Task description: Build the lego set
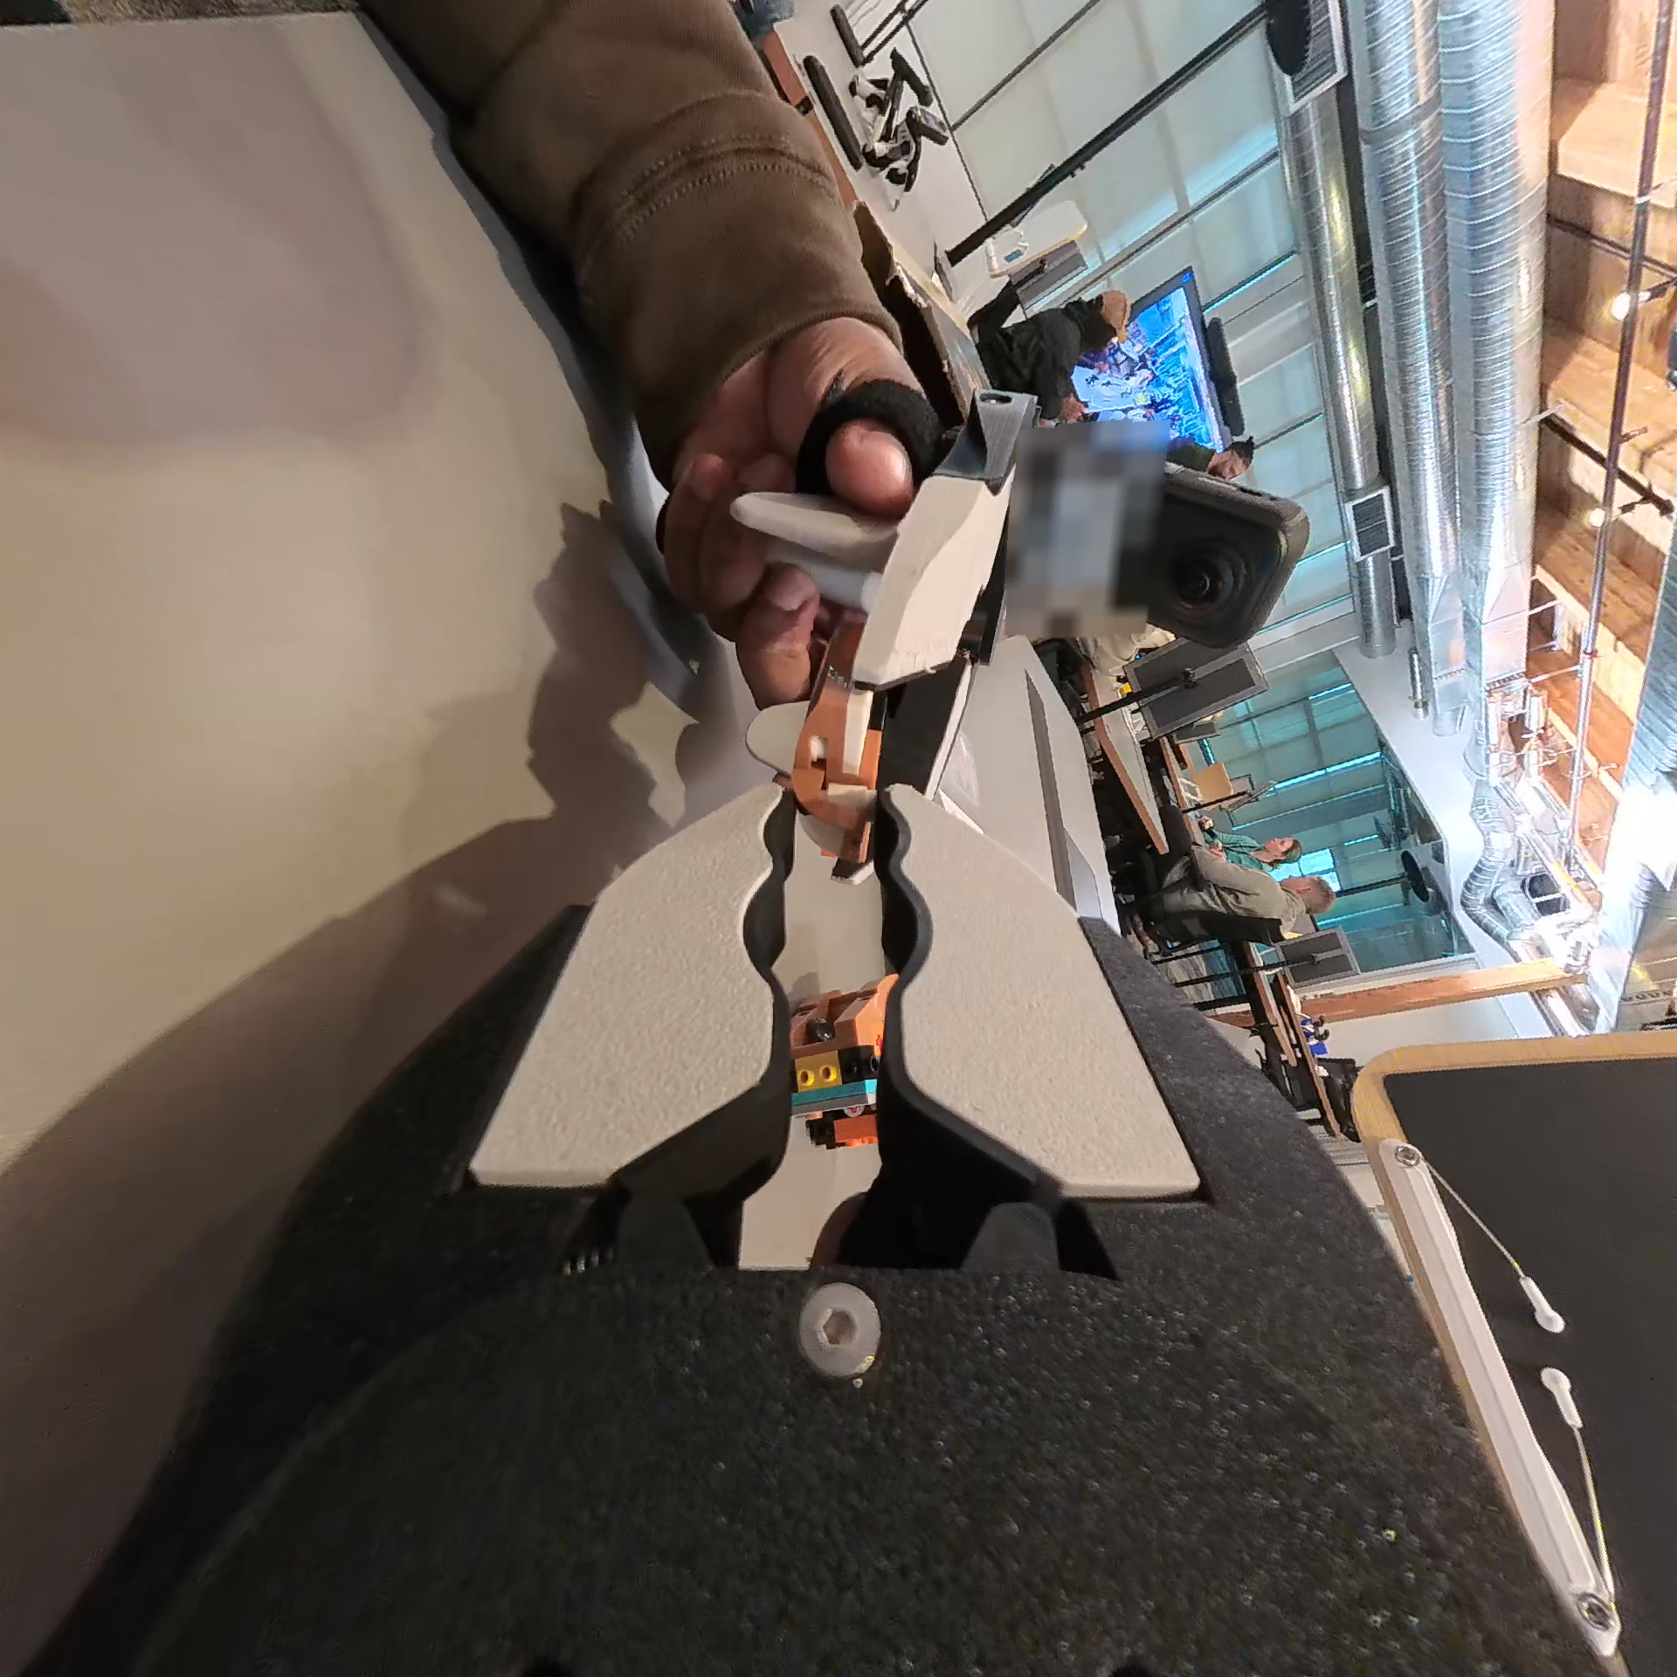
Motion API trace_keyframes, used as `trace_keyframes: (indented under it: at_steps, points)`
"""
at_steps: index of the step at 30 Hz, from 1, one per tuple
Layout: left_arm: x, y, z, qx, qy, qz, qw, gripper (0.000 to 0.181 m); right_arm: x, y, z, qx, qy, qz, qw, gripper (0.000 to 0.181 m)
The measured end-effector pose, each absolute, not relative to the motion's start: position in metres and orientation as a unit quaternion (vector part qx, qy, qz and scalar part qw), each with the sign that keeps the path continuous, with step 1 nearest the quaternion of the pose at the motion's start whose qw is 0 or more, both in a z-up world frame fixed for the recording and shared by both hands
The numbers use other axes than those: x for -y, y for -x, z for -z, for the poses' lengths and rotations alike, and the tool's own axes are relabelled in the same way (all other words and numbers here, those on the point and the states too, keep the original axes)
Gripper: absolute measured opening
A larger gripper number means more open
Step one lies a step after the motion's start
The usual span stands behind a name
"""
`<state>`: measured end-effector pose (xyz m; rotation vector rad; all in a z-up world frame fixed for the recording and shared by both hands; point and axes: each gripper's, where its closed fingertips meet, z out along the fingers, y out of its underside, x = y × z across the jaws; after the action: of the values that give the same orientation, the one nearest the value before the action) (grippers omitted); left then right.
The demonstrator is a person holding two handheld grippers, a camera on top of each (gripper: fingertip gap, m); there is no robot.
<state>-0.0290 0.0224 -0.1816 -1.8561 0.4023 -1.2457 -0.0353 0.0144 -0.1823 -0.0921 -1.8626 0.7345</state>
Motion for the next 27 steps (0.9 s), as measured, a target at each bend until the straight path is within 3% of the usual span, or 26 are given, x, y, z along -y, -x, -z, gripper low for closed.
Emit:
trace_keyframes:
  at_steps: [19,27]
  points:
    - [-0.0187,0.0253,0.1786,-0.168,0.732,0.512,0.417,0.055,-0.0120,0.0332,0.1791,0.791,0.038,-0.322,0.519,0.016]
    - [-0.0125,0.0212,0.1738,-0.183,0.719,0.525,0.416,0.068,-0.0127,0.0318,0.1759,0.788,0.034,-0.326,0.521,0.016]
